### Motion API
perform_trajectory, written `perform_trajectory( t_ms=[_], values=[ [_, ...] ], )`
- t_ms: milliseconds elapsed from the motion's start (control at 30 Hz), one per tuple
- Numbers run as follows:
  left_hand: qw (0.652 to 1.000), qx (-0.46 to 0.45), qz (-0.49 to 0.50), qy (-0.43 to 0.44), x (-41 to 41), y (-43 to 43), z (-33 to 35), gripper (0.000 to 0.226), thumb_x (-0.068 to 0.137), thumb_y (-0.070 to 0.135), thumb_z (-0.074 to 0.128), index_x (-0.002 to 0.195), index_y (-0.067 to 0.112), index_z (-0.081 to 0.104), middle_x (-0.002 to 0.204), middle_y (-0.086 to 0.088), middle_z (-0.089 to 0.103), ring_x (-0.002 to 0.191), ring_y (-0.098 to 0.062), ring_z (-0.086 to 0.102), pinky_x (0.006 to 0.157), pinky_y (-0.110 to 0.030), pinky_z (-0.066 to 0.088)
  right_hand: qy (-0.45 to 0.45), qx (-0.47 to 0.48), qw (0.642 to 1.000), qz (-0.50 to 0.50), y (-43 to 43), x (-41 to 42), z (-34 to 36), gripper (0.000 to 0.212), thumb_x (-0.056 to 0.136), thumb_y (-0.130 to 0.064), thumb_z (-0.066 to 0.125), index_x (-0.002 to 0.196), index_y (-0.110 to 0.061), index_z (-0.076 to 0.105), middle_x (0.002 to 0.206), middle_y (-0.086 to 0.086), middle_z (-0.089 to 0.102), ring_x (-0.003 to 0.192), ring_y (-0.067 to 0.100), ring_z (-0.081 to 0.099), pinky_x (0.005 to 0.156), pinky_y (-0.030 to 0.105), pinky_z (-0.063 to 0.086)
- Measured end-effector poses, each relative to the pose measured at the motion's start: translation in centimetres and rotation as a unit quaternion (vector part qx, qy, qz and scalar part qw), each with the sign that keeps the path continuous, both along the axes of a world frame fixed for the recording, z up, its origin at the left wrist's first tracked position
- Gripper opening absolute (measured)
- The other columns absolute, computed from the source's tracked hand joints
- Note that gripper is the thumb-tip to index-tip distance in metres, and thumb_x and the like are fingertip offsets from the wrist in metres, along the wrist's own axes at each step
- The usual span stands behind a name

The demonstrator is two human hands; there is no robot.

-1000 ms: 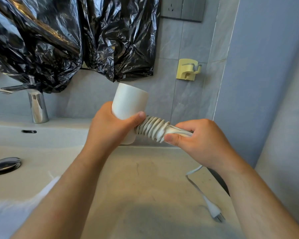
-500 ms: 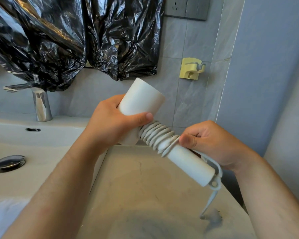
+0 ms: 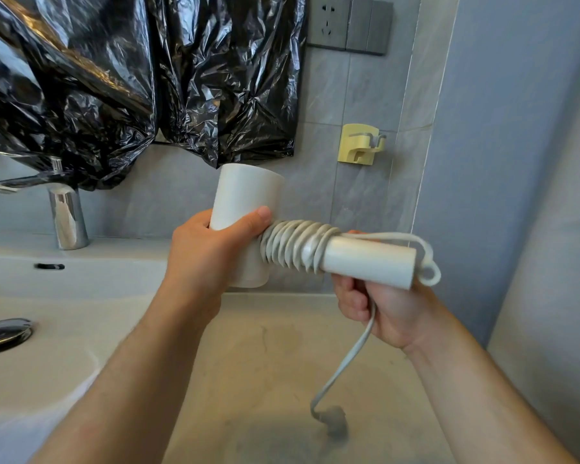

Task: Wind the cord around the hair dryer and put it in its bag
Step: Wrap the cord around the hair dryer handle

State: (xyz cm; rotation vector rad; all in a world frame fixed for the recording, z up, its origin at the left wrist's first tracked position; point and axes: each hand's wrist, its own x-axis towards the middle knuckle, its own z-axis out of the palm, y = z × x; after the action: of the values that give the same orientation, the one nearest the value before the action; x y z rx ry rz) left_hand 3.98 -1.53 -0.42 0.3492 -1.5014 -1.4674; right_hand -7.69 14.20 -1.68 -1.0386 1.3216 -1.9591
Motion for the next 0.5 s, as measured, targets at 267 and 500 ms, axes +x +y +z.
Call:
perform_trajectory(
  t_ms=[267, 500],
  values=[
    [0.990, 0.032, 0.120, 0.070, -0.9, 0.5, -0.5, 0.044, 0.052, 0.054, 0.081, 0.076, 0.018, 0.072, 0.075, -0.001, 0.072, 0.066, -0.019, 0.065, 0.063, -0.048, 0.058, 0.029, 0.023, 0.992, -0.120, -0.9, 1.9, 0.7, 0.027, 0.098, -0.006, 0.038, 0.075, -0.012, 0.050, 0.049, -0.003, 0.036, 0.034, 0.006, 0.024, 0.034, 0.016, 0.018],
    [0.964, -0.066, 0.247, 0.075, -0.1, 1.0, -0.5, 0.045, 0.062, 0.052, 0.081, 0.093, 0.024, 0.065, 0.084, 0.006, 0.070, 0.074, -0.013, 0.065, 0.070, -0.047, 0.058, 0.107, 0.134, 0.979, -0.107, -0.6, 3.5, 0.9, 0.019, 0.097, -0.011, 0.041, 0.083, -0.014, 0.052, 0.056, -0.003, 0.043, 0.039, 0.006, 0.035, 0.036, 0.018, 0.028]
  ],
)
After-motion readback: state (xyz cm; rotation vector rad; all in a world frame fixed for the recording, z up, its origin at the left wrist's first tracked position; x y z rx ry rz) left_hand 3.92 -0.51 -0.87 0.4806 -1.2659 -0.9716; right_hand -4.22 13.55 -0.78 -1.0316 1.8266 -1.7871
